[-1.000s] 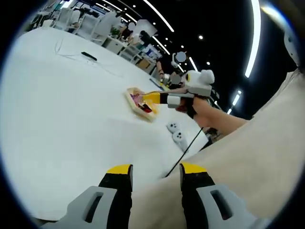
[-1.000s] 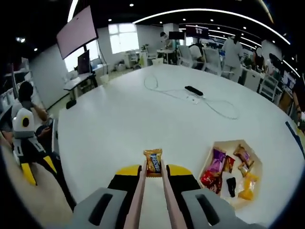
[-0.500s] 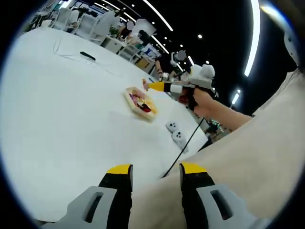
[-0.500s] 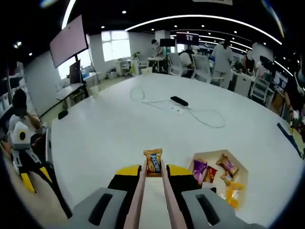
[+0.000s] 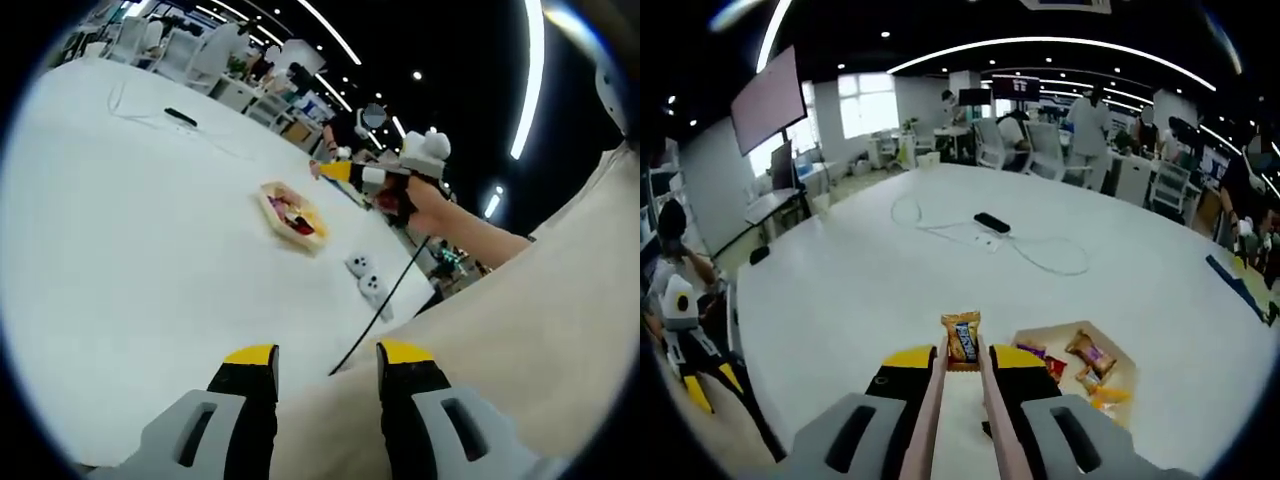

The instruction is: Place the target food into the container with the food tongs after gripping and lifting it, then release it inside without dropping or visibly crushing the food.

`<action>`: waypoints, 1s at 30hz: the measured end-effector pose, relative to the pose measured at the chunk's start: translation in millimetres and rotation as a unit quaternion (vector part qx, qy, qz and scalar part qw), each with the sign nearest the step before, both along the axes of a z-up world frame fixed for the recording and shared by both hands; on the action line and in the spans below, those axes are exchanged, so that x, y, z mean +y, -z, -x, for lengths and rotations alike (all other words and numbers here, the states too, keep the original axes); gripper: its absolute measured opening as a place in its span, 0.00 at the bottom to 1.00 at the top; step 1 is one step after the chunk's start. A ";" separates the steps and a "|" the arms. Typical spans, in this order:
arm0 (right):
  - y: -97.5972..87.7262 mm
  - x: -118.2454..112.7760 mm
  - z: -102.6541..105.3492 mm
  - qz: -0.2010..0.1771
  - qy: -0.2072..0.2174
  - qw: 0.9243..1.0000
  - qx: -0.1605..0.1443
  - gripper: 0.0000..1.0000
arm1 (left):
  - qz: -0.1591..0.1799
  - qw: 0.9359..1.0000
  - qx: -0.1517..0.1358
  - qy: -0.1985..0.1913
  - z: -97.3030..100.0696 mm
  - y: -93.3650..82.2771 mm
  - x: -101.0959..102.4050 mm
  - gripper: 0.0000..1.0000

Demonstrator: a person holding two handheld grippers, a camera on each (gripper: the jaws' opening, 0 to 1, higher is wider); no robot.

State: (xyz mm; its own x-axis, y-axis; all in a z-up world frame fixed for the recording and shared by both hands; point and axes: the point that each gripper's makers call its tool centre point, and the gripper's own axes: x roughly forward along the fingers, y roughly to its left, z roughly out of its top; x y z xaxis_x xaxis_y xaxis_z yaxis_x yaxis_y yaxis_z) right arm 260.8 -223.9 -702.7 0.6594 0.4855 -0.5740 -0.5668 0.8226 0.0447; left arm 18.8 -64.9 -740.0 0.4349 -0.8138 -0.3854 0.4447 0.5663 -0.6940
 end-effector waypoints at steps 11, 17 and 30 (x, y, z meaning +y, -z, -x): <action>-5.3 -17.1 -8.6 -0.005 0.023 1.000 -0.005 0.19 | -0.001 1.000 -0.003 0.005 -3.1 -1.6 -1.6 0.38; -6.7 -24.2 -11.4 -0.007 0.034 0.999 -0.005 0.20 | 0.000 1.000 -0.003 0.006 -3.7 -1.7 -3.2 0.38; -7.8 -44.0 -20.0 -0.011 0.061 0.998 -0.009 0.20 | 0.000 1.000 -0.002 0.005 -4.4 -0.9 -2.5 0.38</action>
